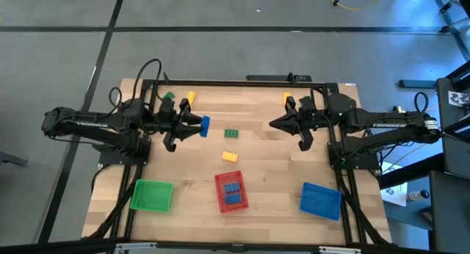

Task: Sort & place blocks by color
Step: Put the blue game piece into the red bin

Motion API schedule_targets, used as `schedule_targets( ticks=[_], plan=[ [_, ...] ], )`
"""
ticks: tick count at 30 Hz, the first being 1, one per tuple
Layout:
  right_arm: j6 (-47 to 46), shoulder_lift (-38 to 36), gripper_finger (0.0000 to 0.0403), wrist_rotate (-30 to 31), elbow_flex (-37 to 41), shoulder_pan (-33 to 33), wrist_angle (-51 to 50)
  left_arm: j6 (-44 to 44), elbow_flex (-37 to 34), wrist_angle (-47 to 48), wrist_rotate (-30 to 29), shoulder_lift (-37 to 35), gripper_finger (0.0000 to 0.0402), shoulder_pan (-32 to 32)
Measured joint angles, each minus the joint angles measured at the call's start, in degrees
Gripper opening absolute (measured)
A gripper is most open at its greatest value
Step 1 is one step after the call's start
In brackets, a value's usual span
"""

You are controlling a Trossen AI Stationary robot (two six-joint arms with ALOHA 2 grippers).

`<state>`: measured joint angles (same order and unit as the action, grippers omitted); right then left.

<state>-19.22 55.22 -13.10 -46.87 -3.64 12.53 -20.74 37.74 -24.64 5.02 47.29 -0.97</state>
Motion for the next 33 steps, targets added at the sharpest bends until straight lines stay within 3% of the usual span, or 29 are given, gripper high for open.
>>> schedule_targets(
  ticks=[9,13,22,33],
  plan=[
    [0.04,0.02,0.0,0.13,0.0,0.0,-0.35,-2.71,0.29,0.54,0.22,0.41,0.0128,0.0],
    [0.03,0.02,0.0,1.52,0.0,0.0,-0.42,-4.47,4.49,9.38,2.45,4.31,0.0128,0.85],
    [0.11,0.02,0.0,2.97,-0.02,0.02,-0.87,-4.18,21.51,31.85,3.22,24.23,0.0128,9.91],
    [3.05,0.02,0.0,2.99,-0.02,0.02,-1.79,-9.07,38.55,46.86,-8.65,49.21,0.0128,19.66]
  ],
)
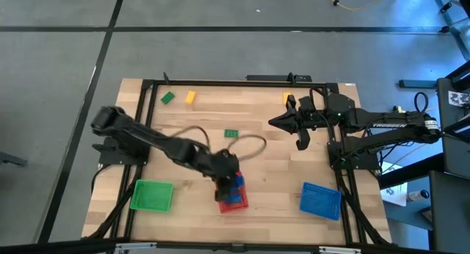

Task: Sort & place blocks by color
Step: Put the blue game piece into the red bin

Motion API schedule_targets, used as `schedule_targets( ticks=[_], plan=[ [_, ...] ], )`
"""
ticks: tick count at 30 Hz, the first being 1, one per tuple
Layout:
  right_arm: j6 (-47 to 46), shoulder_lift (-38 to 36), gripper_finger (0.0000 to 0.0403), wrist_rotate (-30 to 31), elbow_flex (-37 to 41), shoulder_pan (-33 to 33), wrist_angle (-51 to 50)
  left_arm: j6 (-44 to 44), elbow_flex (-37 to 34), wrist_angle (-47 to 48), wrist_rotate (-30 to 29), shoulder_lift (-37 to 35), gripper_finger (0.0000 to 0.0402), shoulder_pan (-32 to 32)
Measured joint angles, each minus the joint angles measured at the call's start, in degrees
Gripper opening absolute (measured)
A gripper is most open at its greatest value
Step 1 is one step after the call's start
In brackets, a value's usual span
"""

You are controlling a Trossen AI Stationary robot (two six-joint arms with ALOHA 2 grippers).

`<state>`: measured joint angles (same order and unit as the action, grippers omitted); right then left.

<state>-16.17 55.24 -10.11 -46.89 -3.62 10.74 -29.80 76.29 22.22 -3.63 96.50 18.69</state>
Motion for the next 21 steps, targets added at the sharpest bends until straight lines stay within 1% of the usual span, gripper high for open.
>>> schedule_targets(
  ticks=[4,8,14,21],
  plan=[
    [0.28,0.0,0.0,-0.02,0.0,0.0,0.0,-1.82,3.08,3.41,-1.38,5.9,0.0128,1.72],
    [0.35,0.0,0.0,-0.35,-0.02,0.0,-0.15,-2.71,3.5,6.42,-4.14,9.24,0.0128,3.1],
    [0.38,0.0,0.0,-0.48,-0.01,0.0,-0.17,-0.93,3.59,7.05,-6.79,11.71,0.0128,3.82],
    [0.94,0.0,0.0,-0.46,-0.02,0.0,-0.37,0.41,3.61,6.95,-6.28,13.24,0.0128,3.55]
  ],
)
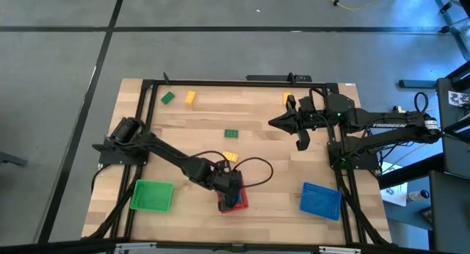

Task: Sort & place blocks by color
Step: Put the blue game piece into the red bin

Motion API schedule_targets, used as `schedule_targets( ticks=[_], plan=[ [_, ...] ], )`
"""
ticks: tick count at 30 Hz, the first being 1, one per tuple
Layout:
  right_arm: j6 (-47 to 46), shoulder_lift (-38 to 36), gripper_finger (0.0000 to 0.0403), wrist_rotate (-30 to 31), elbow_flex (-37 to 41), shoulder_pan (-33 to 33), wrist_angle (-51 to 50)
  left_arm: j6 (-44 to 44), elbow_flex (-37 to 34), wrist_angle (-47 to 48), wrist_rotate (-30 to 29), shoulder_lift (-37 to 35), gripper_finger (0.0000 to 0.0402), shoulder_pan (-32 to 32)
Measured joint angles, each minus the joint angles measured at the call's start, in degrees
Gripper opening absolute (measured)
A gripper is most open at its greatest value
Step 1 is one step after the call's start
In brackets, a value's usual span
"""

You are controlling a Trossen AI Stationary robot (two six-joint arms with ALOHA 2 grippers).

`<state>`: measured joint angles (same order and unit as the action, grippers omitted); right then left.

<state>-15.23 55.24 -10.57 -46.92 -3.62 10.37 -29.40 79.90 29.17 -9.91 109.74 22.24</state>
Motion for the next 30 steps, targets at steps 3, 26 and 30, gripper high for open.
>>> schedule_targets(
  ticks=[3,26,30],
  plan=[
    [0.36,0.0,0.0,0.0,0.0,-0.02,-0.01,0.01,0.04,-0.42,-0.02,0.89,0.0128,-0.15],
    [0.71,0.0,0.0,0.0,-0.02,-0.01,-0.33,-2.03,-0.09,0.14,4.85,3.58,0.016,-1.94],
    [0.73,0.0,0.0,0.0,-0.02,-0.01,-0.37,-3.19,-0.09,0.15,5.19,3.58,0.018,-2.43]
  ],
)
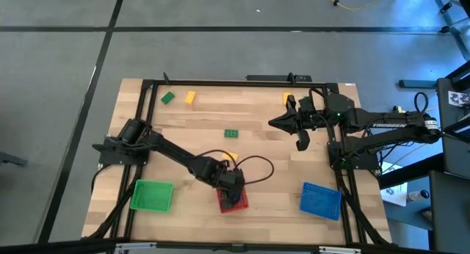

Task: Sort & place blocks by color
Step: Put the blue game piece into the red bin

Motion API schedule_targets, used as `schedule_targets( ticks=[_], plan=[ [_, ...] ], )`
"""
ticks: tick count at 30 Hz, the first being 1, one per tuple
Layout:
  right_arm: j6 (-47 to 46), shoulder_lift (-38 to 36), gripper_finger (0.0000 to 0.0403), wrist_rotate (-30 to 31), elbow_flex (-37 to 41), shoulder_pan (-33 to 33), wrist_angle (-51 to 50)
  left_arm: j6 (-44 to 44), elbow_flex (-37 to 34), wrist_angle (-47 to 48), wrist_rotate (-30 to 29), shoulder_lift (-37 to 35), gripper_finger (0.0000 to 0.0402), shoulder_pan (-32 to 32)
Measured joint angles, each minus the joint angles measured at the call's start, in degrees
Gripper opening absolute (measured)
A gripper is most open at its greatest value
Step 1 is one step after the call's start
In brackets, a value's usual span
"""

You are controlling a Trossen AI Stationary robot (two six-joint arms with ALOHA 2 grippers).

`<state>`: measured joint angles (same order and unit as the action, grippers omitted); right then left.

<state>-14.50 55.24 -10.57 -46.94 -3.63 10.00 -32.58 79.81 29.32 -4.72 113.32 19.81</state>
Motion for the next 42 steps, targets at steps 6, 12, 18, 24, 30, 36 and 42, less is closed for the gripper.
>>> schedule_targets(
  ticks=[6,12,18,24,30,36,42],
  plan=[
    [0.02,0.0,0.0,0.0,0.0,0.0,-0.03,-0.52,0.0,-1.71,3.86,0.0,0.0193,-0.3],
    [0.02,0.0,0.0,0.0,0.0,0.01,-0.04,-0.52,0.0,-1.87,4.94,0.0,0.0194,-0.3],
    [0.17,0.0,0.0,0.0,0.0,0.01,-0.04,1.4,0.0,-1.94,5.15,0.0,0.0194,-0.3],
    [0.2,0.0,0.0,0.0,0.0,-0.01,-0.04,1.47,0.04,-2.95,5.4,0.0,0.0194,-0.3],
    [0.22,0.0,0.0,0.0,0.0,0.01,-0.04,1.56,0.04,-3.02,5.67,0.0,0.0194,-0.3],
    [0.22,0.0,0.0,0.0,0.0,0.01,-0.04,3.25,0.04,-3.02,5.51,0.0,0.0194,-0.52],
    [0.22,0.0,0.0,0.01,0.0,0.01,-0.04,2.89,0.04,-3.02,6.35,0.0,0.0194,-0.82]
  ],
)
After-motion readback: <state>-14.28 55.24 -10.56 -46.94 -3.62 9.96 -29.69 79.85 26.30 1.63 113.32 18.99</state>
